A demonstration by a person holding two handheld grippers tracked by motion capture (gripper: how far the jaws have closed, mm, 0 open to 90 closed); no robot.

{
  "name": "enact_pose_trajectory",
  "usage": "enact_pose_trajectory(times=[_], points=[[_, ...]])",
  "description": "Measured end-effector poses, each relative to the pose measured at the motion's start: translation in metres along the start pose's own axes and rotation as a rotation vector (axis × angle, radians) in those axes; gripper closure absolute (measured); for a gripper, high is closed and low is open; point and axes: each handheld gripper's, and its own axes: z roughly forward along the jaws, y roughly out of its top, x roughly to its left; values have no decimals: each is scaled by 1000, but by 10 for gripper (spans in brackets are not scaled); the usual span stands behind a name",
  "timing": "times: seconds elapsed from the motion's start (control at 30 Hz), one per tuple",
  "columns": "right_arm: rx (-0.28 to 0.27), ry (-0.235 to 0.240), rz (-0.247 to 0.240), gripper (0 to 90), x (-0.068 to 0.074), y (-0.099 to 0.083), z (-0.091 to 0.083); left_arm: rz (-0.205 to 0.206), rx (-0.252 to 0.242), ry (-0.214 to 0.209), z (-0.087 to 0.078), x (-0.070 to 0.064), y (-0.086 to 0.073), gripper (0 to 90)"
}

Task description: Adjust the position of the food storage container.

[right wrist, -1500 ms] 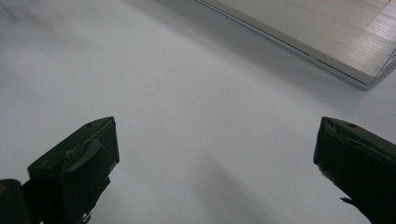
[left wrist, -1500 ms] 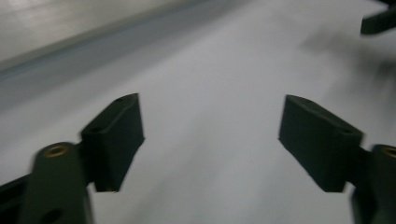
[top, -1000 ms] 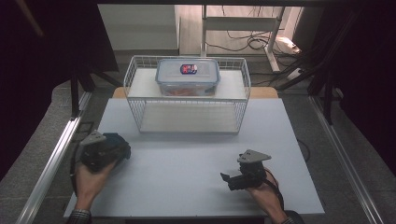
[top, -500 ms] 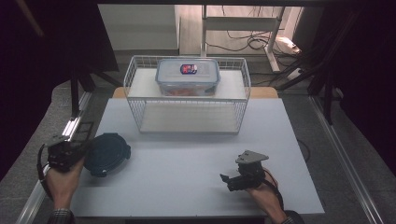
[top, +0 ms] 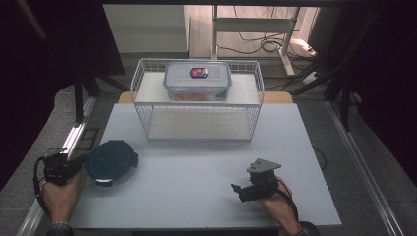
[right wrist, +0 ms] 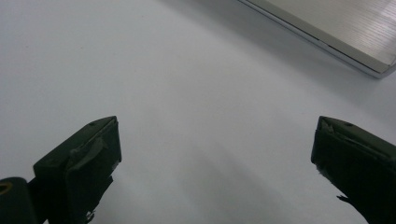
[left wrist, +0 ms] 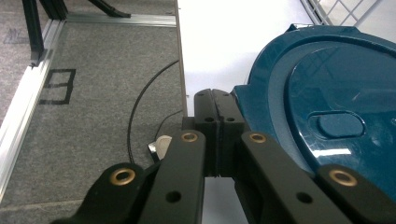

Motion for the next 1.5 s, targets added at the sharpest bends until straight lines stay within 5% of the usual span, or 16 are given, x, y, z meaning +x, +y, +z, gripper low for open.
enact_pose_trajectory(times=[0.17,0.83,1.5], points=[[2,2,5,17,-1,0,1,-3,10,-20,1,-6,0,900],[8,5,7,17,-2,-1,3,107,57,-111,12,-61,3,900],[8,5,2,19,-1,-1,4,222,106,-262,28,-125,4,900]])
